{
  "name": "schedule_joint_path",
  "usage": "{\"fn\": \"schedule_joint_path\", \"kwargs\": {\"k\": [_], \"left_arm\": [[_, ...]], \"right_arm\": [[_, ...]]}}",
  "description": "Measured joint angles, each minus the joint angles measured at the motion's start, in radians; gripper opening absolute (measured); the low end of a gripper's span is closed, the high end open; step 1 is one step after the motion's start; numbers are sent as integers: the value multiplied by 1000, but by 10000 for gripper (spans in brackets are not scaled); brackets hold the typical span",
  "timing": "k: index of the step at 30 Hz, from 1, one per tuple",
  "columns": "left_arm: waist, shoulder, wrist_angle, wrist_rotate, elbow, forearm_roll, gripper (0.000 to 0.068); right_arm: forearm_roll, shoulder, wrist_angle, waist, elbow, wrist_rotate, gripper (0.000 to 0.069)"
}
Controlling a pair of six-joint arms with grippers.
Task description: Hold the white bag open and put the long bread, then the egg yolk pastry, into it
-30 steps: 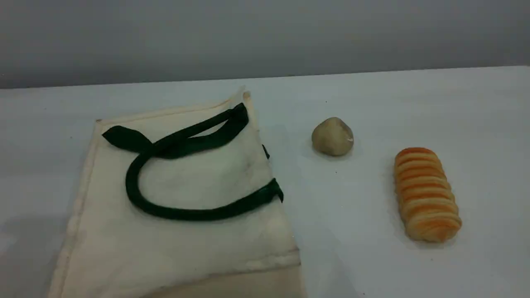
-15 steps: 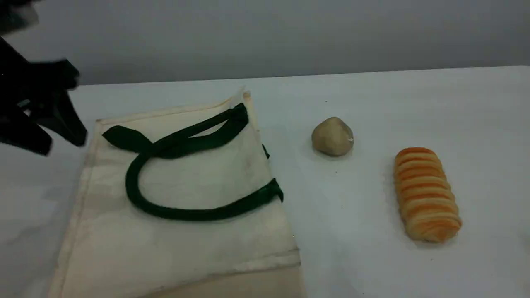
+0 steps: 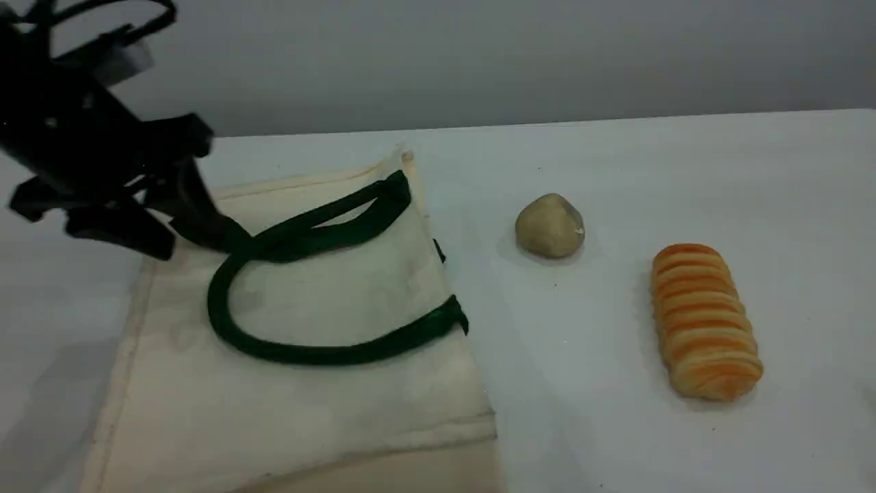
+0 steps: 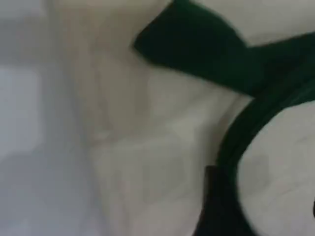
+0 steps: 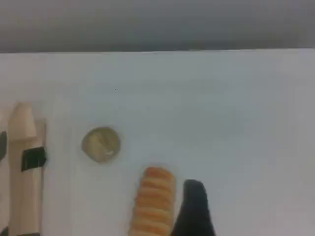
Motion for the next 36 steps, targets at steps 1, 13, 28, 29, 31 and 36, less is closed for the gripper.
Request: {"fn": "schedule_joint_path", "kwargs": {"k": [1, 13, 28, 29, 31, 36], "left_arm": [[-11, 14, -1, 0, -12, -1, 400], [-49, 121, 5, 0, -91, 29, 400], [-49, 122, -20, -1, -91, 61, 400], [-49, 122, -20, -1, -91, 61, 400], [-49, 123, -20, -1, -91, 61, 400], [-49, 124, -23, -1, -91, 60, 400]], "right_arm": [[0, 0, 0, 0, 0, 0, 512], [0, 0, 2, 0, 0, -4, 512], [-1, 0, 4, 0, 1, -4, 511], [-1, 0, 4, 0, 1, -4, 511], [-1, 0, 4, 0, 1, -4, 511], [-1, 0, 4, 0, 1, -4, 511]]}}
